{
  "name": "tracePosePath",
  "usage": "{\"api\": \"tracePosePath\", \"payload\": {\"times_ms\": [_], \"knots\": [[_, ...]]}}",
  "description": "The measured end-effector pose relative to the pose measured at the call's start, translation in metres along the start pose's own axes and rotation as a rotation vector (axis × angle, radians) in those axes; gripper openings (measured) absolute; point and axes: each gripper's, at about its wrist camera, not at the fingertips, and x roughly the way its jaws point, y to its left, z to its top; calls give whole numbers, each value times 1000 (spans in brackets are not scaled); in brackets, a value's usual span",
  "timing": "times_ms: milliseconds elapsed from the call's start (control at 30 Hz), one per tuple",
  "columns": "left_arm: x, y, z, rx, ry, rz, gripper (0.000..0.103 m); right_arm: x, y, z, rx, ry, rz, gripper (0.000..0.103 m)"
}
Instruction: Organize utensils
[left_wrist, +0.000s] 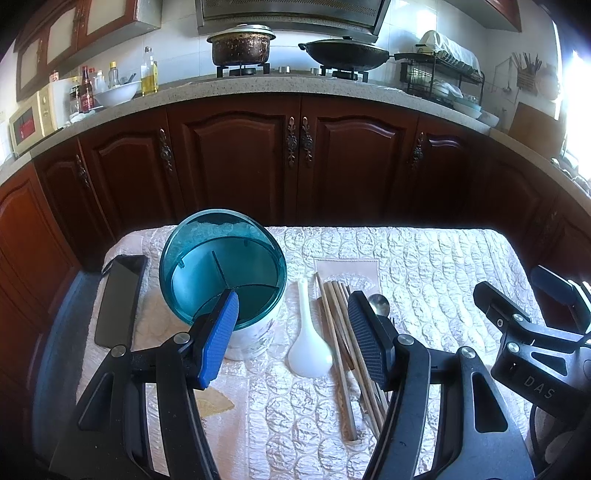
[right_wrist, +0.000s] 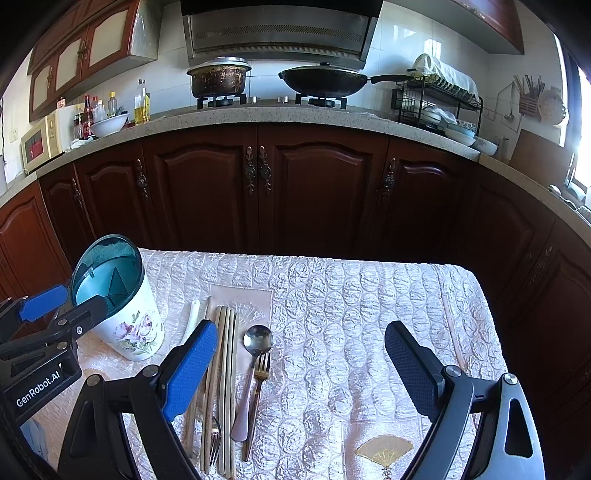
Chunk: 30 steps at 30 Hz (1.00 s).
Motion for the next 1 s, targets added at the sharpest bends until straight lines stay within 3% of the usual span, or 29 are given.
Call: {"api": "tracePosePath", "payload": {"times_ms": [733,1000], "knots": [[9,5,-4,-27,25,-19,62,11,2,-6,-8,28,-2,91],[28,22,-19,-79,91,-90,62,36,2,-15,-14,88,34,90]]}}
